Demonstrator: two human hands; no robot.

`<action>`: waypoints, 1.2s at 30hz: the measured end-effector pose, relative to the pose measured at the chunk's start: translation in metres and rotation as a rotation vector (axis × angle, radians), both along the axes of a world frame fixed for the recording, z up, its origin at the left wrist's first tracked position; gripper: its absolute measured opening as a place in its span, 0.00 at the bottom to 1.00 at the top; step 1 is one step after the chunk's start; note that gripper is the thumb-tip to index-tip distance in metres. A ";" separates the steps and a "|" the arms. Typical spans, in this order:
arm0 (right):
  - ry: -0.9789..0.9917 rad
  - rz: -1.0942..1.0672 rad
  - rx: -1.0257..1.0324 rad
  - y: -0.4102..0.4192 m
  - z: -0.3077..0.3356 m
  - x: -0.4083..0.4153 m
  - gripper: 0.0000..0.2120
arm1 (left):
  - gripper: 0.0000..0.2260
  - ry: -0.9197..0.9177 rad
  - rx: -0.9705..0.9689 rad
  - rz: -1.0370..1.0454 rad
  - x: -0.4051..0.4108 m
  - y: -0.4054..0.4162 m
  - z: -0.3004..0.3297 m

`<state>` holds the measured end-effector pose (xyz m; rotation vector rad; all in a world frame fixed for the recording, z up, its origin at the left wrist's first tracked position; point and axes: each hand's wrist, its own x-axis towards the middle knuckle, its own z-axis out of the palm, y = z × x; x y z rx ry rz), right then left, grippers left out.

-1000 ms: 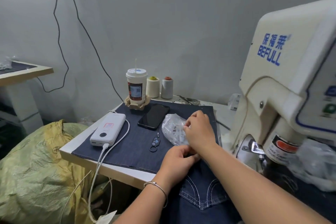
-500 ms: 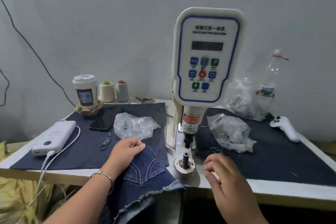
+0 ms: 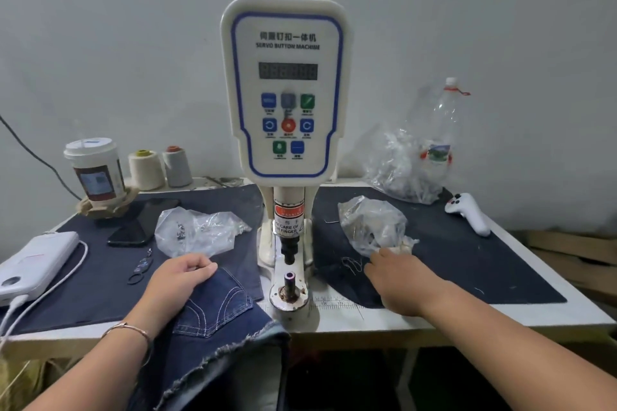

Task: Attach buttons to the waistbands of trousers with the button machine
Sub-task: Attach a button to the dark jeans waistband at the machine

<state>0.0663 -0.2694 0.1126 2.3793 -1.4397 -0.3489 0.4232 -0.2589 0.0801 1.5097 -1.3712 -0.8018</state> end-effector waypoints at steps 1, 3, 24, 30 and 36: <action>-0.019 0.011 -0.004 -0.001 -0.002 -0.001 0.13 | 0.12 0.010 0.005 -0.001 0.000 0.000 -0.001; -0.147 0.003 0.002 -0.001 -0.007 -0.005 0.10 | 0.12 0.022 0.011 -0.004 0.002 -0.001 -0.002; -1.178 -0.264 0.094 0.009 -0.030 -0.017 0.09 | 0.13 0.046 0.020 -0.009 0.000 -0.002 -0.001; -1.467 -0.098 0.090 0.024 -0.011 0.047 0.09 | 0.12 0.030 0.019 -0.001 0.000 -0.001 0.001; -1.571 0.029 0.178 0.031 -0.001 0.090 0.07 | 0.12 0.033 0.029 0.010 0.001 -0.002 -0.001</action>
